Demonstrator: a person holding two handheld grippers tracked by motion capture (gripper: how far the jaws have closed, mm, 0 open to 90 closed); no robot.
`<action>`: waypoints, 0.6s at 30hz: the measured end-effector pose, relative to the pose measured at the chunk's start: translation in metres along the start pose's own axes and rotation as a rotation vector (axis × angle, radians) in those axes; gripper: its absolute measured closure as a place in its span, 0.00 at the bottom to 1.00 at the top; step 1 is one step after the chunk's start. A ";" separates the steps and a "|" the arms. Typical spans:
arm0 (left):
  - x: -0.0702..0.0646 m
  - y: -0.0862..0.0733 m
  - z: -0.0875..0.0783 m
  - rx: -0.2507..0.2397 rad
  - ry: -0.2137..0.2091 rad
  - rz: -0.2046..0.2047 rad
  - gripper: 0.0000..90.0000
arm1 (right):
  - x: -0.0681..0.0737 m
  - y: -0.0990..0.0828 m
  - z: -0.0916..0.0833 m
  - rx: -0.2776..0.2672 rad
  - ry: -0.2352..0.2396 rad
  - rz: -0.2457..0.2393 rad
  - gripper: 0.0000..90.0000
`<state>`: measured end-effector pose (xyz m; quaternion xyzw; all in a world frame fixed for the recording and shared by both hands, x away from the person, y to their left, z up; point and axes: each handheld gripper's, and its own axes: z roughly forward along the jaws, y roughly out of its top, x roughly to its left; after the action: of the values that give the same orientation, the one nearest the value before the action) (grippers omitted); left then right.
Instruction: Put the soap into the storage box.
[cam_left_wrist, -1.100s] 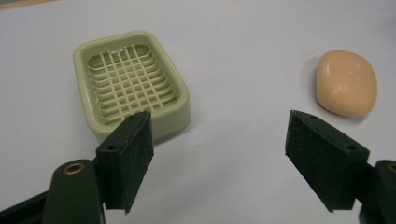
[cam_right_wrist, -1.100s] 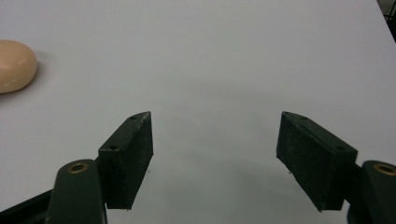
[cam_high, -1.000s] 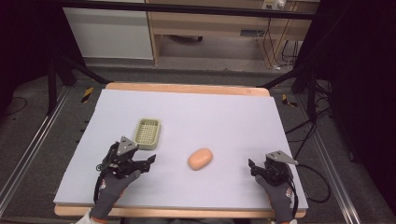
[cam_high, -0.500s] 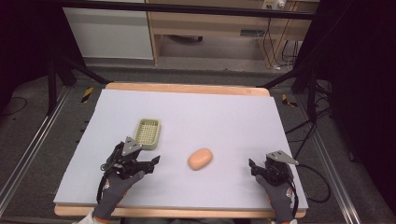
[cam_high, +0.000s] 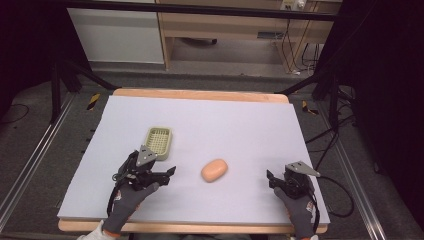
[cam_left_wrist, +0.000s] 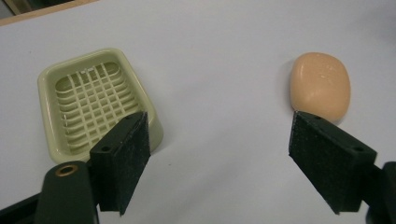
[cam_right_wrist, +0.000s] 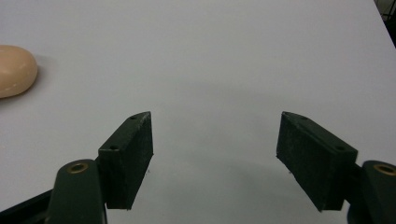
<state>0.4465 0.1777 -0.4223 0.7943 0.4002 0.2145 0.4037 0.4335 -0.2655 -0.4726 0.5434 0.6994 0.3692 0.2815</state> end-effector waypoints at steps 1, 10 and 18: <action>-0.001 0.002 0.000 0.001 -0.001 0.010 0.22 | 0.000 0.000 0.000 0.000 0.000 0.000 0.30; -0.006 0.012 0.003 0.002 -0.012 0.022 0.22 | 0.000 0.000 -0.001 -0.003 0.000 0.003 0.30; -0.014 0.022 0.008 -0.005 -0.029 0.028 0.22 | 0.000 0.000 -0.001 -0.002 0.005 0.003 0.31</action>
<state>0.4542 0.1551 -0.4091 0.8018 0.3827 0.2095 0.4083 0.4330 -0.2656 -0.4719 0.5433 0.6989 0.3716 0.2799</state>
